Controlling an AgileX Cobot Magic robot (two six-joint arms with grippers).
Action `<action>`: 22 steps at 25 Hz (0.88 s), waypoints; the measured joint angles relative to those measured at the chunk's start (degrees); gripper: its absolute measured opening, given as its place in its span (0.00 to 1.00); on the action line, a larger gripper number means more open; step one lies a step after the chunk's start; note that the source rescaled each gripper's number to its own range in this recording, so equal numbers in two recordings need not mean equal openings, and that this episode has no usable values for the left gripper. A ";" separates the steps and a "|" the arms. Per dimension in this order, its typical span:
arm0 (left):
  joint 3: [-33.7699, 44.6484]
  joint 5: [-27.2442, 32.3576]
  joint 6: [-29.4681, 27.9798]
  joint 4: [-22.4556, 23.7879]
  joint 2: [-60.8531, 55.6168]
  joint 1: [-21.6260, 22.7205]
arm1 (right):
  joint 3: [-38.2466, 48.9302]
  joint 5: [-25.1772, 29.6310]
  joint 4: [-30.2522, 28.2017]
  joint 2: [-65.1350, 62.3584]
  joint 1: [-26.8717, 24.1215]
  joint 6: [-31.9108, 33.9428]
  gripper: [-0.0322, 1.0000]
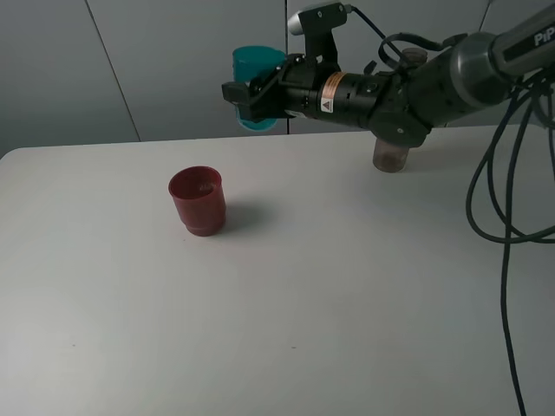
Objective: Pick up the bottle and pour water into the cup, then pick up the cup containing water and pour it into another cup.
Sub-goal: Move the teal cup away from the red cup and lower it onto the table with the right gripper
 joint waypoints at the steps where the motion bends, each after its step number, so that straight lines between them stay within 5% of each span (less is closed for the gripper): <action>1: 0.00 0.00 0.00 0.00 0.00 0.00 | 2.12 -0.14 2.50 -0.83 -0.42 -2.28 0.09; 7: 0.00 0.00 0.00 0.00 0.00 0.00 | 14.25 -0.82 12.44 -2.15 -2.41 -16.27 0.09; 11: 0.00 0.00 0.00 0.00 0.00 0.00 | 17.23 -1.24 13.80 -2.15 -4.01 -25.15 0.09; 22: 0.00 0.00 0.00 0.00 0.00 0.00 | 15.32 -10.49 19.81 9.29 -6.39 -27.60 0.09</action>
